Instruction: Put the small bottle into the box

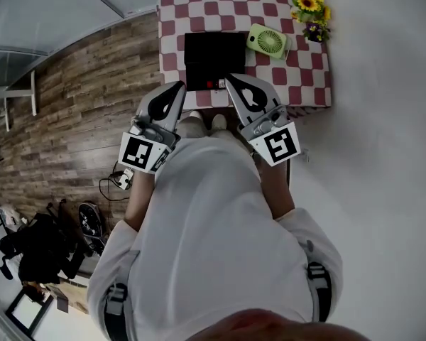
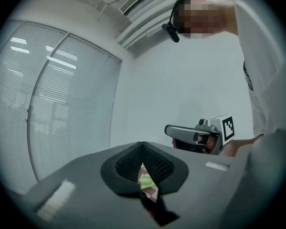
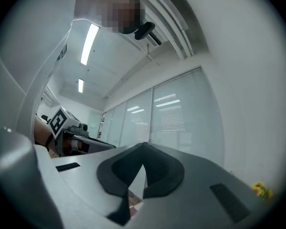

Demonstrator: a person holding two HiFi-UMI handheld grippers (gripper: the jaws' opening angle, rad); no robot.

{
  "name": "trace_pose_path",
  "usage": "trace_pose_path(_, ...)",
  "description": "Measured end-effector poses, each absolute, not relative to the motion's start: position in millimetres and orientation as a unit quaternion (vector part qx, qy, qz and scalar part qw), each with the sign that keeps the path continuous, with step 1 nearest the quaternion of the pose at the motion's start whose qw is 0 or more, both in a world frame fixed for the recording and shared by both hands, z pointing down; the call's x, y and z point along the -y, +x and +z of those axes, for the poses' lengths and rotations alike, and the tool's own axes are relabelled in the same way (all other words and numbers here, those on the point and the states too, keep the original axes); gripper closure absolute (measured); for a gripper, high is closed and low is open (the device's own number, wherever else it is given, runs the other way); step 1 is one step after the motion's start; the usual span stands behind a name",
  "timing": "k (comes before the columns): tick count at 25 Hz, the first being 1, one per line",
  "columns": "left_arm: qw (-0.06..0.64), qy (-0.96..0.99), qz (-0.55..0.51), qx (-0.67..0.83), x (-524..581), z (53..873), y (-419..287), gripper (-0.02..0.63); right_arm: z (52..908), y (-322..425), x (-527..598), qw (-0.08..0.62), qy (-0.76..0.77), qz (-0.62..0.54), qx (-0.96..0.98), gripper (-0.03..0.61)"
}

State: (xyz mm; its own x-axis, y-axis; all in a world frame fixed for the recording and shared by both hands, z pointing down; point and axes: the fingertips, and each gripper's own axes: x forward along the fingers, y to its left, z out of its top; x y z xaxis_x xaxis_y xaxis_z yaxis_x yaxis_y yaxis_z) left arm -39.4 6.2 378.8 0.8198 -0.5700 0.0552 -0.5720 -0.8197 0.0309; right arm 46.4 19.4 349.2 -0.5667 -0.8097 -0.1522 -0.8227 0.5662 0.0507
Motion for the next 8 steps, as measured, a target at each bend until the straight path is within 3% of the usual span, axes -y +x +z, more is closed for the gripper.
trace_pose_path(8, 0.02, 0.954, 0.032, 0.298, -17.2, 385.2, -43.5, 0.612, 355.7, 47.8, -24.0, 0.054, -0.464, 0.055, -0.882, 0.578)
